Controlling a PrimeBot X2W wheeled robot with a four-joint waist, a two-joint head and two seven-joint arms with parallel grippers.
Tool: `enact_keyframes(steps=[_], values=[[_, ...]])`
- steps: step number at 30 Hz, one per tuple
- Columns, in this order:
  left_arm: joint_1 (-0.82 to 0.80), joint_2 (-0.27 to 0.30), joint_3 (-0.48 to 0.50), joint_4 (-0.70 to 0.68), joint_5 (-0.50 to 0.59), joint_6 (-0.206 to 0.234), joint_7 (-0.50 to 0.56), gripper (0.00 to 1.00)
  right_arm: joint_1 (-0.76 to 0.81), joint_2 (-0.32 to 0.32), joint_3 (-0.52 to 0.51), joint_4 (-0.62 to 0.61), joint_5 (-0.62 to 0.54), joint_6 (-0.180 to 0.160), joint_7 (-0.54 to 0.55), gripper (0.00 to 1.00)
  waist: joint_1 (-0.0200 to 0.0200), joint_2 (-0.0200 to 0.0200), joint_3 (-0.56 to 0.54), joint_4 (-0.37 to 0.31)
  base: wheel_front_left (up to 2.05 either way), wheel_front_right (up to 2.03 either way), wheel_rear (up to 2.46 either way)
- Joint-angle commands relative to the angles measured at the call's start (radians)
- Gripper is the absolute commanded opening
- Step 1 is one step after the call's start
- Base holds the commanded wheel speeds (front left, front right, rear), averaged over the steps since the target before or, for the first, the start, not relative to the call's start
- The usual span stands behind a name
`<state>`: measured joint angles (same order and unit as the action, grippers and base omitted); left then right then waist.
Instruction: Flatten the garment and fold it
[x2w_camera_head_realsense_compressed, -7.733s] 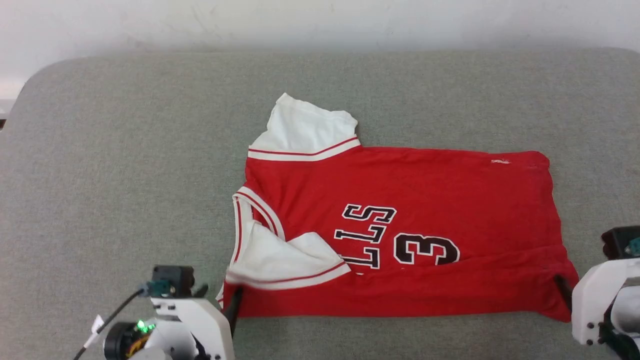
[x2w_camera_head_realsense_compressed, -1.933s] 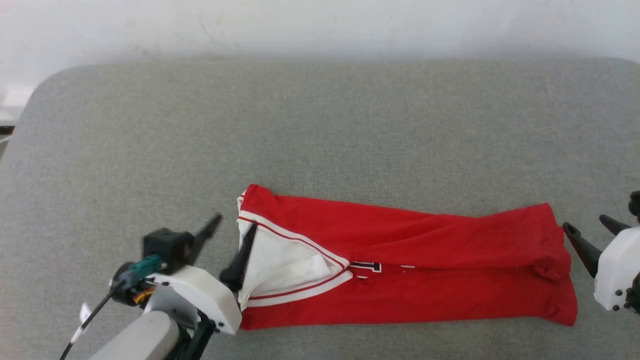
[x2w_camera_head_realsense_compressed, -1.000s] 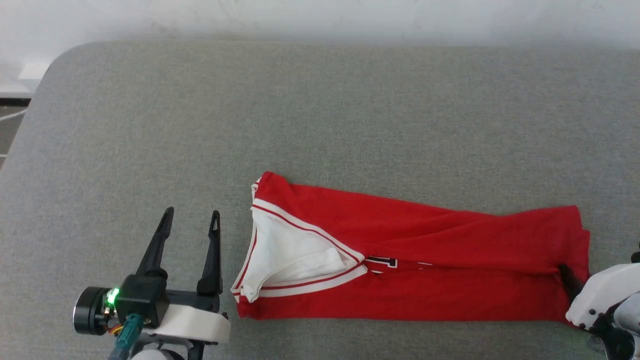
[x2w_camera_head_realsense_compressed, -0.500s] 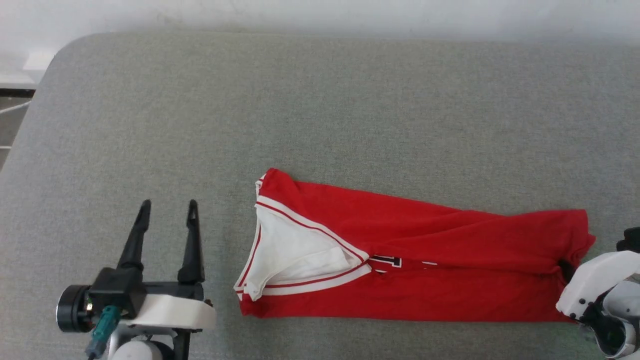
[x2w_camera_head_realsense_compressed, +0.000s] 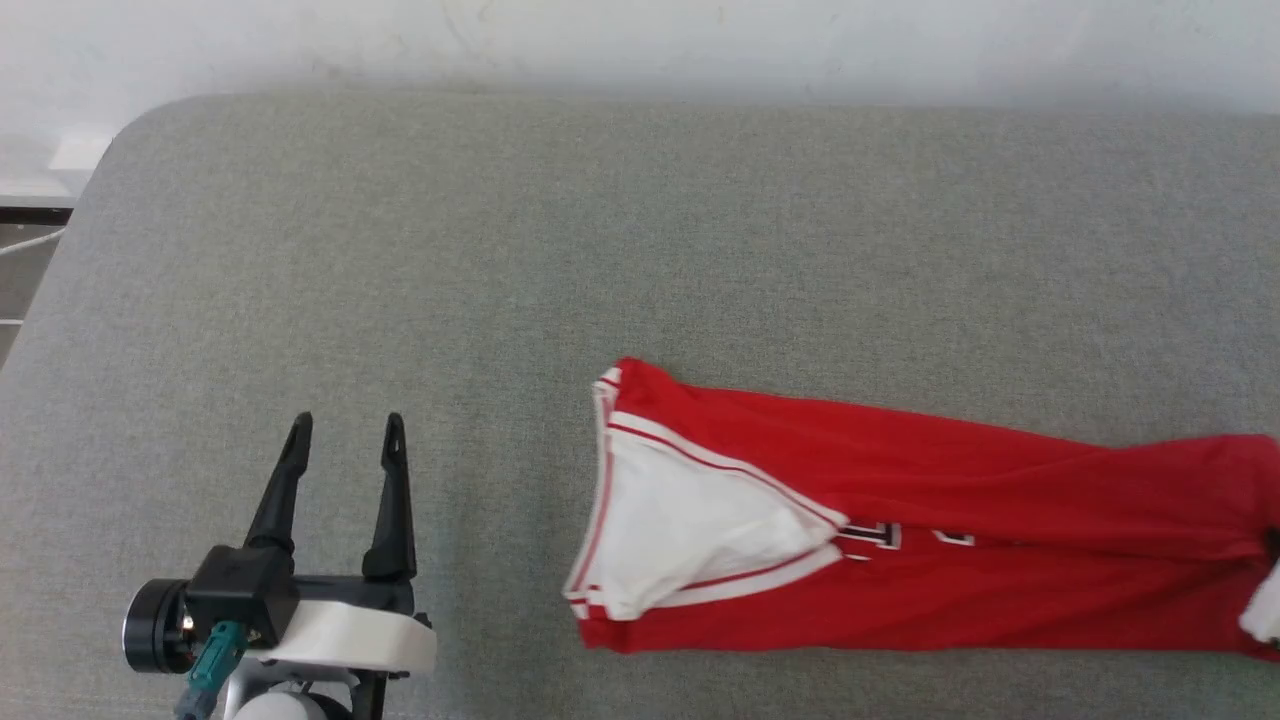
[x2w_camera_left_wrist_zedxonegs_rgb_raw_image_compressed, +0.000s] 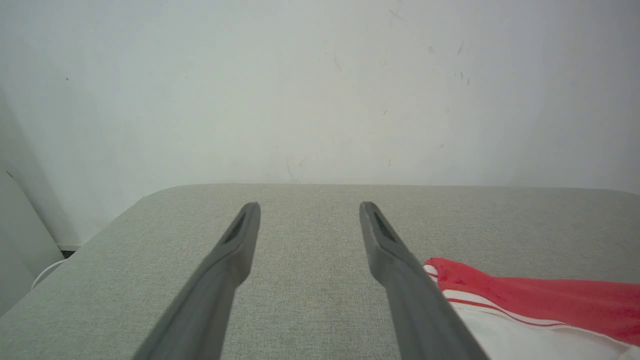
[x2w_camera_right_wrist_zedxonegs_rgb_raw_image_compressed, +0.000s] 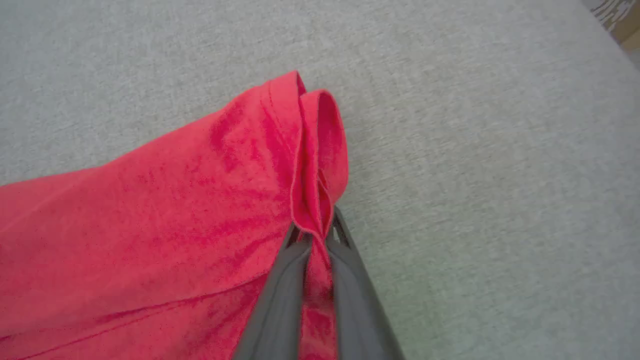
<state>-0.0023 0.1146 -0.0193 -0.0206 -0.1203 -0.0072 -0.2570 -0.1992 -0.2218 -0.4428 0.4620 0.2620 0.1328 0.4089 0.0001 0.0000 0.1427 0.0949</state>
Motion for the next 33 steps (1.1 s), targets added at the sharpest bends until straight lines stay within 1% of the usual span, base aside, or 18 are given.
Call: enact_keyframes(steps=[1,3,6,11,15,19,24,28,30,33], values=[[0.008,-0.008,0.006,-0.001,0.008,-0.009,-0.005,1.00,-0.014,-0.013,-0.020,0.001,-0.017,-0.002,-0.009,0.00,-0.0001,0.0000,0.001,0.001,0.00,0.00,0.00],[0.010,-0.014,0.008,0.001,0.012,-0.014,-0.005,1.00,-0.017,-0.021,-0.048,0.001,-0.036,-0.002,-0.010,0.00,-0.0001,0.0000,0.002,0.001,0.00,0.00,0.00],[0.012,-0.021,0.014,0.004,0.016,-0.021,-0.005,1.00,-0.006,-0.024,-0.055,-0.014,-0.042,-0.002,-0.006,0.00,-0.0001,0.0000,-0.004,0.001,0.00,0.00,0.00],[0.024,-0.031,0.026,0.008,0.018,-0.029,-0.005,1.00,0.055,-0.004,-0.002,-0.094,-0.026,-0.002,0.012,0.00,-0.0001,0.0000,-0.035,-0.001,0.00,0.00,0.00],[0.037,-0.039,0.026,0.010,0.022,-0.035,-0.005,1.00,0.131,0.018,0.075,-0.205,-0.002,-0.002,0.053,0.00,-0.0001,0.0000,-0.062,0.002,0.00,0.00,0.00],[0.048,-0.046,0.026,0.007,0.020,-0.037,-0.005,1.00,0.200,0.028,0.187,-0.335,0.031,-0.002,0.108,0.00,-0.0001,0.0000,-0.081,0.008,0.00,0.00,0.00],[0.049,-0.054,0.018,0.000,0.018,-0.038,-0.005,1.00,0.230,0.045,0.324,-0.467,0.079,-0.002,0.169,0.00,-0.0001,0.0000,-0.089,0.032,0.00,0.00,0.00],[0.048,-0.058,0.012,0.002,0.014,-0.039,-0.005,1.00,0.206,0.074,0.409,-0.517,0.128,-0.002,0.196,0.00,-0.0001,0.0000,-0.086,0.062,0.00,0.00,0.00],[0.046,-0.059,0.007,0.004,0.013,-0.039,-0.005,1.00,0.185,0.084,0.448,-0.520,0.140,-0.002,0.207,0.00,-0.0001,0.0000,-0.082,0.082,0.00,0.00,0.00],[0.039,-0.061,0.004,0.005,0.011,-0.037,-0.005,1.00,0.155,0.116,0.511,-0.515,0.181,-0.002,0.222,0.00,-0.0001,0.0000,-0.075,0.113,0.00,0.00,0.00]])
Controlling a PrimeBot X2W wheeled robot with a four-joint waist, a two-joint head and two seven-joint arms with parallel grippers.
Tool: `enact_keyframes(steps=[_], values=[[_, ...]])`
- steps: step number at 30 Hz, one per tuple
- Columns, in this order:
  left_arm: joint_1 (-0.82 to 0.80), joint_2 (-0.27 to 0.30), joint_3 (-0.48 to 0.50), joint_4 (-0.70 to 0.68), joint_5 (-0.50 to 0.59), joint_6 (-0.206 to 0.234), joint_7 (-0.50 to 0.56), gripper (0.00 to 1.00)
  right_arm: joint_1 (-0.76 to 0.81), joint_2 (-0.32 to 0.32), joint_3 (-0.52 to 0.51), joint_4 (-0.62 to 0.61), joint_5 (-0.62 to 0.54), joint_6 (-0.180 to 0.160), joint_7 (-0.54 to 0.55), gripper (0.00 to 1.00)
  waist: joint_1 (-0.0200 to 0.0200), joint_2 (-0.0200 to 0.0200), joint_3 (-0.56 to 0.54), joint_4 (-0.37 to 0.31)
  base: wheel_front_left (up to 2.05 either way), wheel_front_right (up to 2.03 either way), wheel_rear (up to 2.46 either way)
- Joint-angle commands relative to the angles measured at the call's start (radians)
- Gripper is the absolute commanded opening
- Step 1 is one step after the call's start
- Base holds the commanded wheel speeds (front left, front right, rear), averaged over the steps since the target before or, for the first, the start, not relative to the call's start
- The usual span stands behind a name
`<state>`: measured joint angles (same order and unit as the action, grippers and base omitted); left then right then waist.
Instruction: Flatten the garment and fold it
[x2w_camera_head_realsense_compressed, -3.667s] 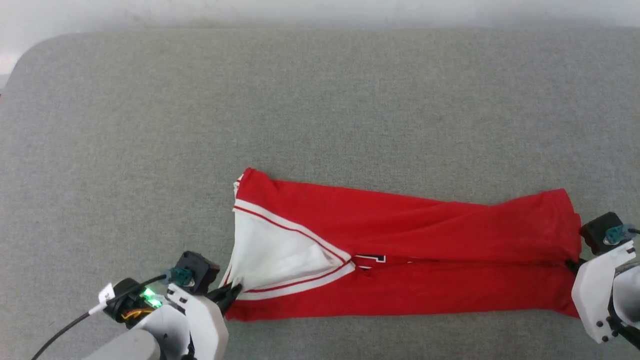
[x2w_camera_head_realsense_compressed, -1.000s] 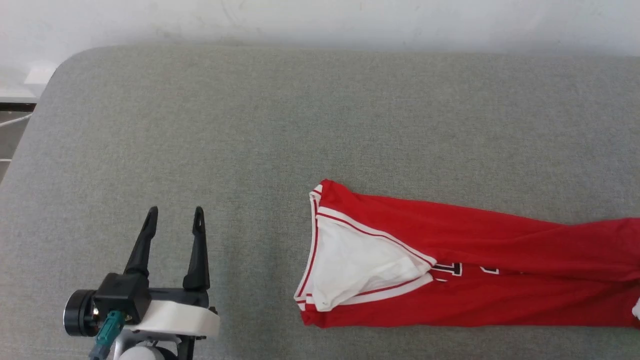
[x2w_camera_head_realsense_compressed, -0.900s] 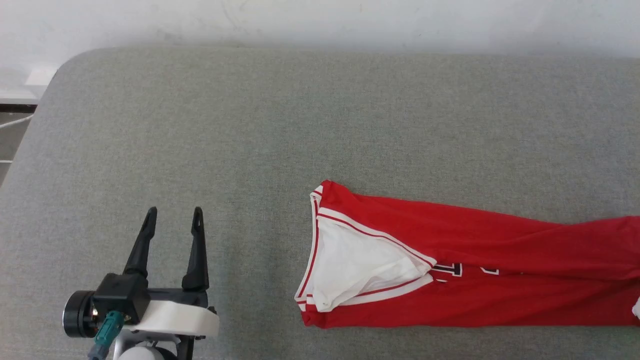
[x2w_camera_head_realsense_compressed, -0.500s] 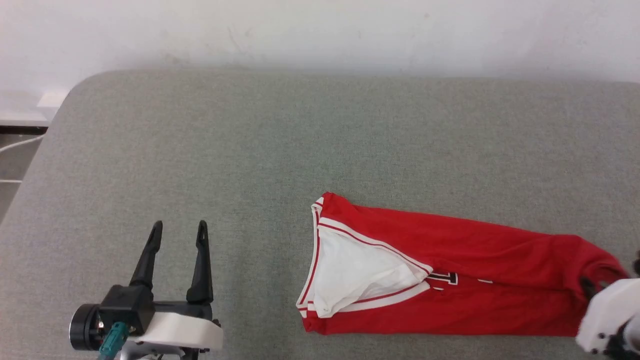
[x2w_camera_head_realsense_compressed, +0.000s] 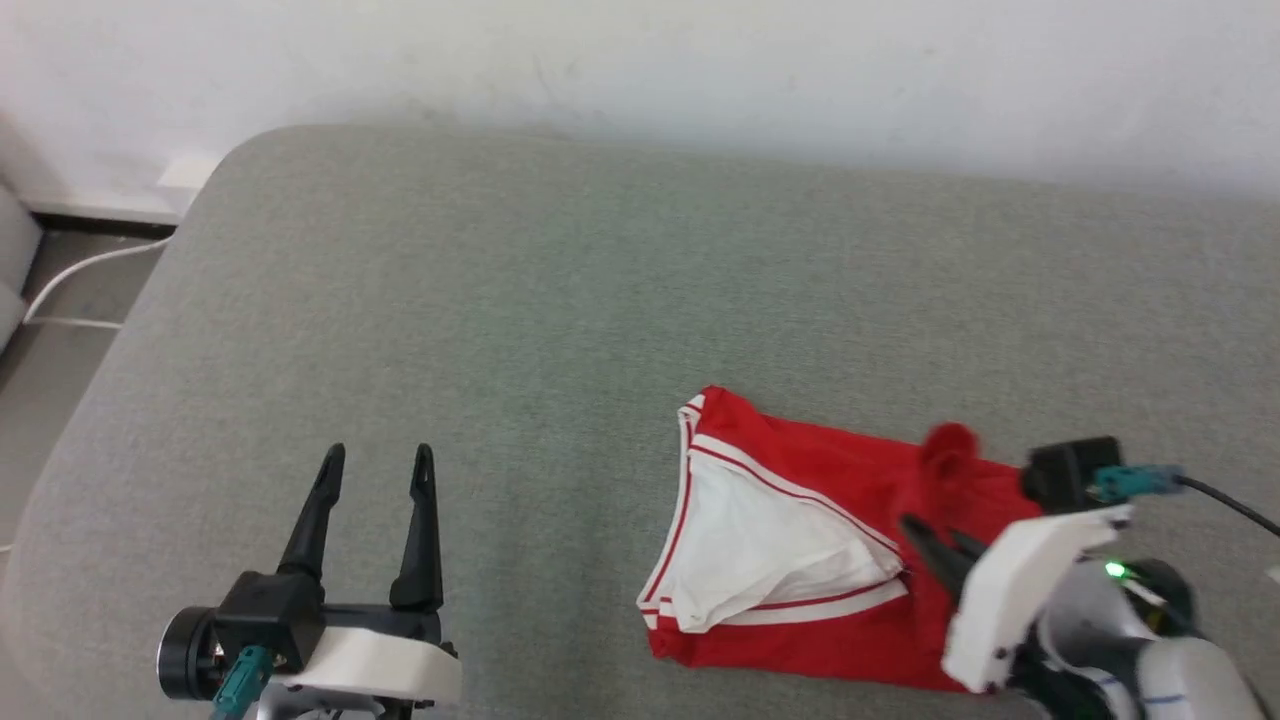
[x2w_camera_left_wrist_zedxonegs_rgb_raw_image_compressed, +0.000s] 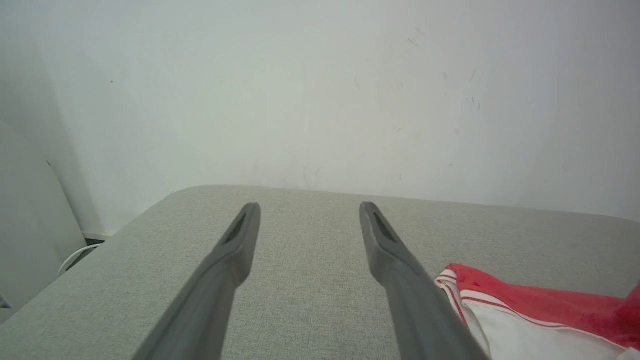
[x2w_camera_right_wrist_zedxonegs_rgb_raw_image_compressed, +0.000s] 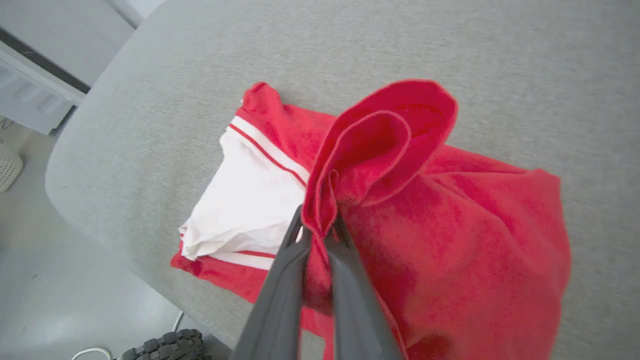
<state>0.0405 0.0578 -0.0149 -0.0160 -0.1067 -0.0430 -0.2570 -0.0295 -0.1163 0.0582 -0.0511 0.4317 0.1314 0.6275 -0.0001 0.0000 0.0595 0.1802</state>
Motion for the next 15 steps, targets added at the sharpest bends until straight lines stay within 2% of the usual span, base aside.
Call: enact_keyframes(steps=[1,7,15], values=[[-0.007,-0.005,0.000,0.001,-0.004,-0.001,-0.005,1.00,-0.026,0.018,0.030,0.002,0.023,-0.001,0.010,0.00,0.0001,0.0000,0.011,0.037,0.00,0.00,0.00],[-0.022,-0.006,0.001,0.007,-0.008,-0.006,-0.005,1.00,-0.111,0.050,0.091,0.060,0.048,-0.001,0.012,0.00,0.0001,0.0000,0.027,0.093,0.00,0.00,0.00],[-0.039,-0.007,-0.006,0.010,-0.014,-0.006,-0.005,1.00,-0.206,0.065,0.123,0.229,0.016,-0.001,-0.029,0.00,0.0001,0.0000,0.053,0.146,0.00,0.00,0.00]])
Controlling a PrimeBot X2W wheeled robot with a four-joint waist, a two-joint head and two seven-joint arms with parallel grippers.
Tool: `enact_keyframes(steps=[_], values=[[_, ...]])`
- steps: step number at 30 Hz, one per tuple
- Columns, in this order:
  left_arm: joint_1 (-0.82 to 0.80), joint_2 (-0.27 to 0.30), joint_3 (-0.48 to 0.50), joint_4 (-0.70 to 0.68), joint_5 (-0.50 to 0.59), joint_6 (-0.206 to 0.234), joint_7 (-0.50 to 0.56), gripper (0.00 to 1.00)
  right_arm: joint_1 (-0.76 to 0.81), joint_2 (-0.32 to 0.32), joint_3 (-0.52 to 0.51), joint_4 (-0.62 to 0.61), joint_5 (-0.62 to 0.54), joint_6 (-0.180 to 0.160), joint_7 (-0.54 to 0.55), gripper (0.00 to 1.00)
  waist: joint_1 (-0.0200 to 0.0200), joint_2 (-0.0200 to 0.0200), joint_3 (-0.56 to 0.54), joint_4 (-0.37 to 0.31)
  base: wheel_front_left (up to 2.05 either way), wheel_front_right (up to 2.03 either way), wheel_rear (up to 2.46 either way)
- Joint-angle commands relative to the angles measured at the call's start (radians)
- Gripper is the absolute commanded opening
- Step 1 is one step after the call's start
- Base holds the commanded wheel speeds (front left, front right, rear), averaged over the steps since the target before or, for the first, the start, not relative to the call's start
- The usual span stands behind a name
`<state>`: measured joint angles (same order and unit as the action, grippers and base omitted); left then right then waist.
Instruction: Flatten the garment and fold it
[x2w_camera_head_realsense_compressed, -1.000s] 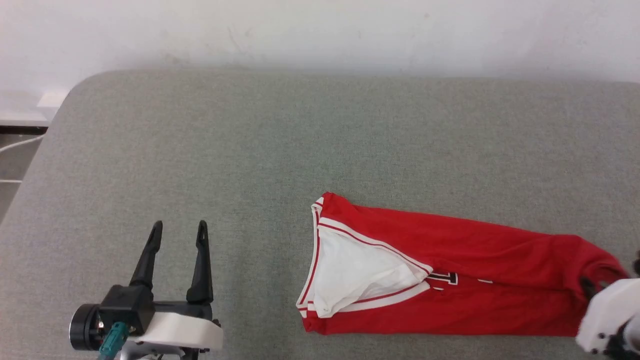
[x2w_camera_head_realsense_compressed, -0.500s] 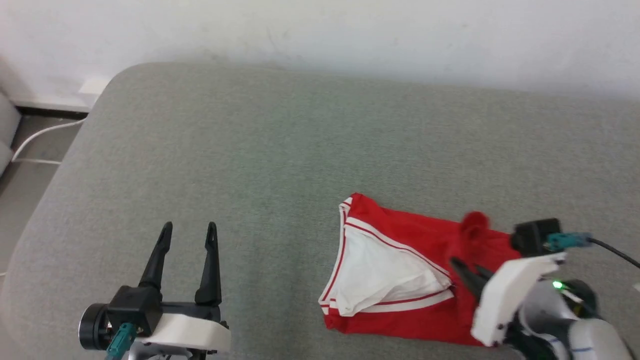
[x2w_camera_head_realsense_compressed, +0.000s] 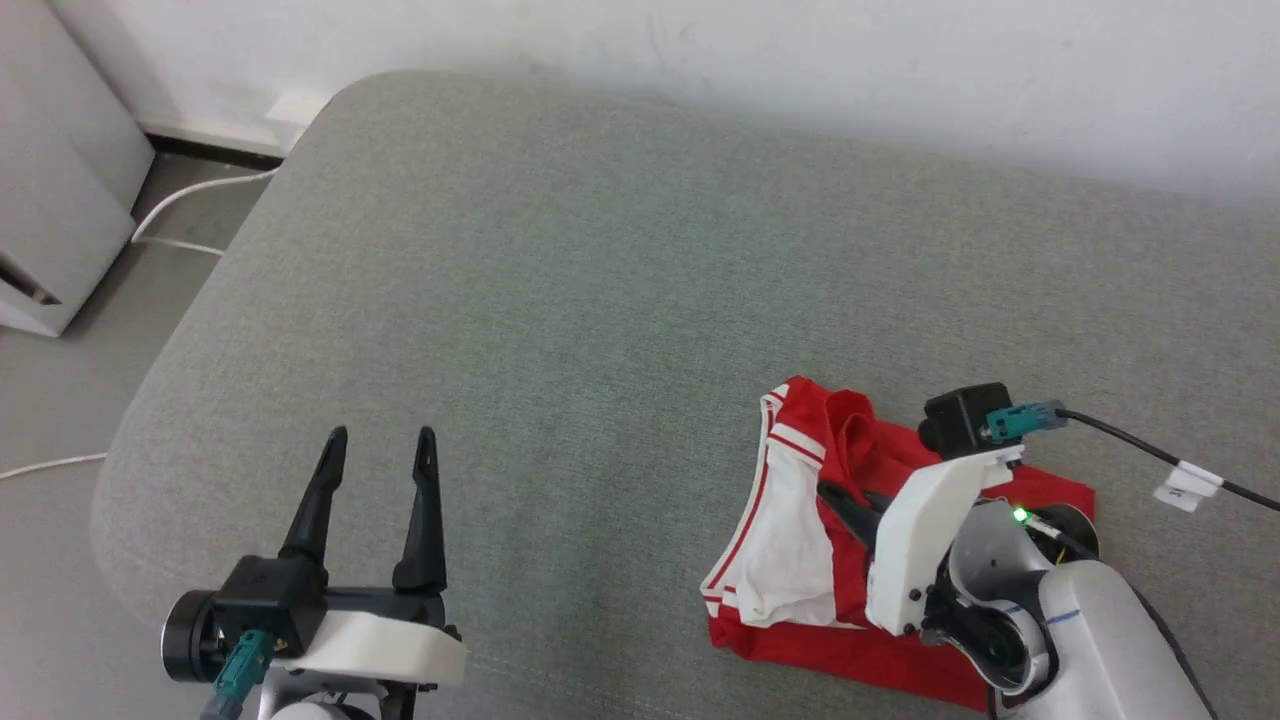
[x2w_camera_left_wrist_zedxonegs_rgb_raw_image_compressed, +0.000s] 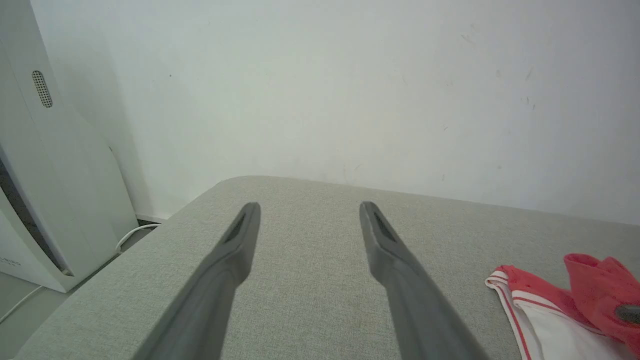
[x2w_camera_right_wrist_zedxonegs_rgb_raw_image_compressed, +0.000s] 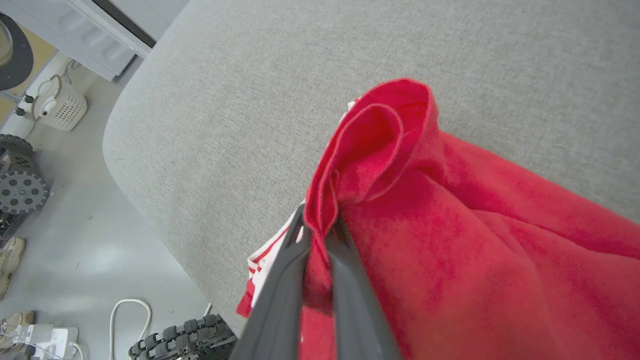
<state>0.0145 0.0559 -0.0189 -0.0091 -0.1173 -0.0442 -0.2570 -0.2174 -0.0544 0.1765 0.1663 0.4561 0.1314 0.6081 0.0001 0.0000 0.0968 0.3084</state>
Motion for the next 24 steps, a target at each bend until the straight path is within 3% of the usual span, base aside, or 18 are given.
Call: enact_keyframes(steps=[1,2,3,4,11,16,24], values=[[-0.014,-0.005,-0.003,0.004,-0.005,-0.004,-0.005,1.00,-0.028,0.003,0.008,0.038,-0.011,-0.001,-0.016,0.00,-0.0001,0.0000,0.018,0.022,0.00,0.00,0.00],[-0.016,-0.005,-0.004,0.006,-0.007,-0.004,-0.005,1.00,-0.037,0.003,0.010,0.065,-0.006,-0.001,-0.024,0.00,-0.0001,0.0000,0.019,0.025,0.00,0.00,0.00],[-0.018,-0.005,-0.005,0.007,-0.008,-0.002,-0.005,1.00,-0.046,0.004,0.017,0.090,-0.006,-0.001,-0.033,0.34,-0.0001,0.0000,0.020,0.027,0.00,0.00,0.00],[-0.019,-0.005,-0.007,0.007,-0.010,-0.001,-0.005,1.00,-0.055,0.004,0.026,0.113,-0.009,-0.001,-0.044,1.00,-0.0001,0.0000,0.021,0.029,0.00,0.00,0.00],[-0.016,-0.006,-0.002,0.025,-0.009,0.003,-0.005,1.00,-0.104,0.004,0.173,0.166,0.089,-0.001,-0.108,1.00,-0.0001,0.0000,0.007,0.005,0.00,0.00,0.00],[-0.017,-0.006,0.005,0.027,-0.006,0.001,-0.005,1.00,-0.153,-0.005,0.179,0.162,0.071,-0.001,-0.152,1.00,-0.0001,0.0000,-0.008,-0.031,0.00,0.00,0.00],[-0.019,-0.006,0.014,-0.005,-0.018,-0.002,-0.005,1.00,-0.264,-0.198,0.174,0.107,-0.118,-0.001,-0.383,1.00,-0.0001,0.0000,-0.031,-0.117,0.00,0.00,0.00]])
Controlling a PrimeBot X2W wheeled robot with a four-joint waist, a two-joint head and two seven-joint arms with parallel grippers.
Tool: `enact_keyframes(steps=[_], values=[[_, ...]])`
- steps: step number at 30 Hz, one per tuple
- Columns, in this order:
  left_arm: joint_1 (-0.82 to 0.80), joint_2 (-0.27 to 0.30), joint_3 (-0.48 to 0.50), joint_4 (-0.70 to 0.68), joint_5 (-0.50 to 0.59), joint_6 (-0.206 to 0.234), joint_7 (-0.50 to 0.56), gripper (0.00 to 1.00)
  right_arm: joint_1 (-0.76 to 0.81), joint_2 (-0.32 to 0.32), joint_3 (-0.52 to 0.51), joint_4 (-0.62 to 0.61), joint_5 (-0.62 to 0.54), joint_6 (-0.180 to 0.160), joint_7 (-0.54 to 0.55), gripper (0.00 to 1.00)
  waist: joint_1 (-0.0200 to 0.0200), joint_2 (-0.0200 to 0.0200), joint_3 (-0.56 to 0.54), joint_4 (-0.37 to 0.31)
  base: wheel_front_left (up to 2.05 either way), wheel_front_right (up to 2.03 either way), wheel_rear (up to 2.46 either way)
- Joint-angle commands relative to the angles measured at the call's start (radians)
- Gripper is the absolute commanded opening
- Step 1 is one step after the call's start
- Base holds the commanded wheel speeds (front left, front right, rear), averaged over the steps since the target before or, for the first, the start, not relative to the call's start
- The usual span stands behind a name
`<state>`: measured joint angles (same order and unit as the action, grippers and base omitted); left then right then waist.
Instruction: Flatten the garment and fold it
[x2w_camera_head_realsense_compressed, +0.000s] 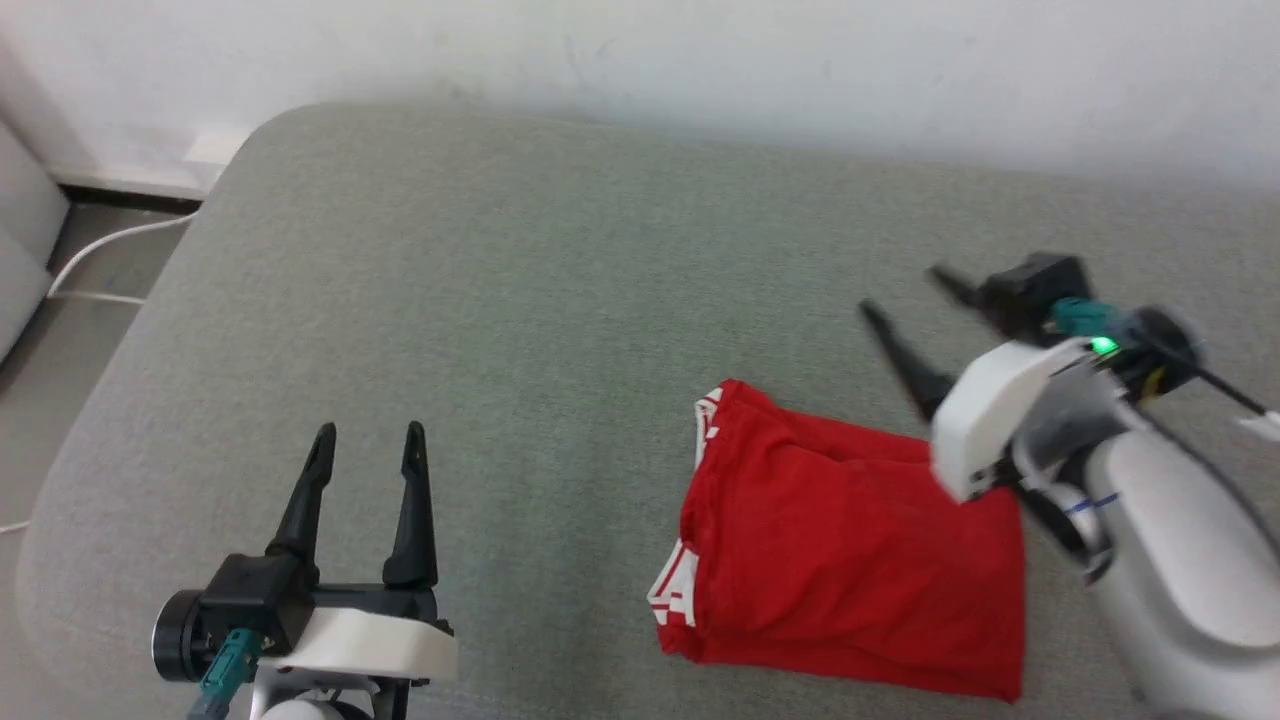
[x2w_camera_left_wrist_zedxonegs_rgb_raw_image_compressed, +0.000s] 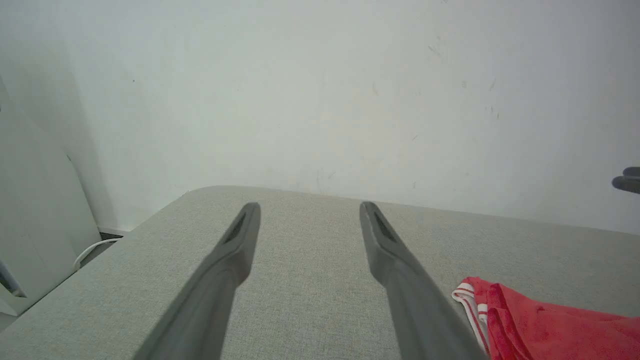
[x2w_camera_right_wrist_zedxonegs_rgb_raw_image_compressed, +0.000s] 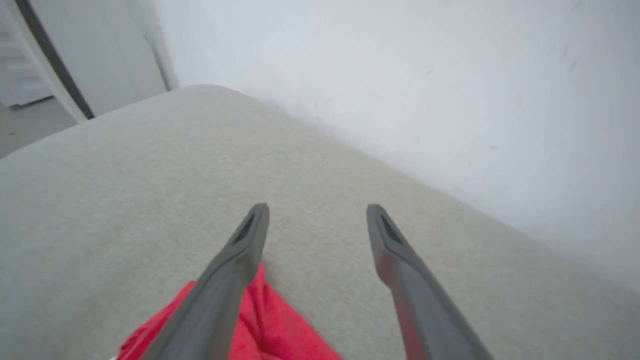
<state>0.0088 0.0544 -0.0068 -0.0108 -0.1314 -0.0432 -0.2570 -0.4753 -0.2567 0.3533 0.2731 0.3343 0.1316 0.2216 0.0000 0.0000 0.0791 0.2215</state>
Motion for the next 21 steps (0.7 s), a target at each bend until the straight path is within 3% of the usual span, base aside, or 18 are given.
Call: enact_keyframes(steps=[1,5,10,14,21], values=[[-0.013,-0.004,0.003,-0.008,-0.005,-0.003,-0.005,1.00,-0.018,-0.027,-0.008,-0.004,-0.036,-0.001,-0.029,1.00,0.0000,0.0000,-0.016,-0.041,0.00,0.00,0.00],[-0.013,-0.004,0.005,-0.017,-0.010,-0.003,-0.005,1.00,-0.034,-0.101,-0.104,-0.015,-0.163,-0.001,-0.136,1.00,0.0000,0.0000,-0.024,-0.084,0.00,0.00,0.00],[-0.008,-0.004,0.008,-0.002,-0.004,-0.015,-0.005,1.00,0.020,-0.118,-0.243,-0.070,-0.288,-0.001,-0.205,1.00,0.0000,0.0000,-0.035,-0.133,0.00,0.00,0.00],[-0.011,-0.004,0.015,-0.003,0.003,-0.022,-0.005,1.00,0.107,-0.104,-0.327,-0.159,-0.290,-0.001,-0.247,1.00,0.0000,0.0000,-0.039,-0.161,0.00,0.00,0.00],[-0.004,-0.004,-0.007,0.002,0.010,-0.031,-0.005,1.00,0.344,-0.009,-0.441,-0.320,-0.242,-0.001,-0.327,1.00,0.0000,0.0000,-0.043,-0.183,0.00,0.00,0.00]])
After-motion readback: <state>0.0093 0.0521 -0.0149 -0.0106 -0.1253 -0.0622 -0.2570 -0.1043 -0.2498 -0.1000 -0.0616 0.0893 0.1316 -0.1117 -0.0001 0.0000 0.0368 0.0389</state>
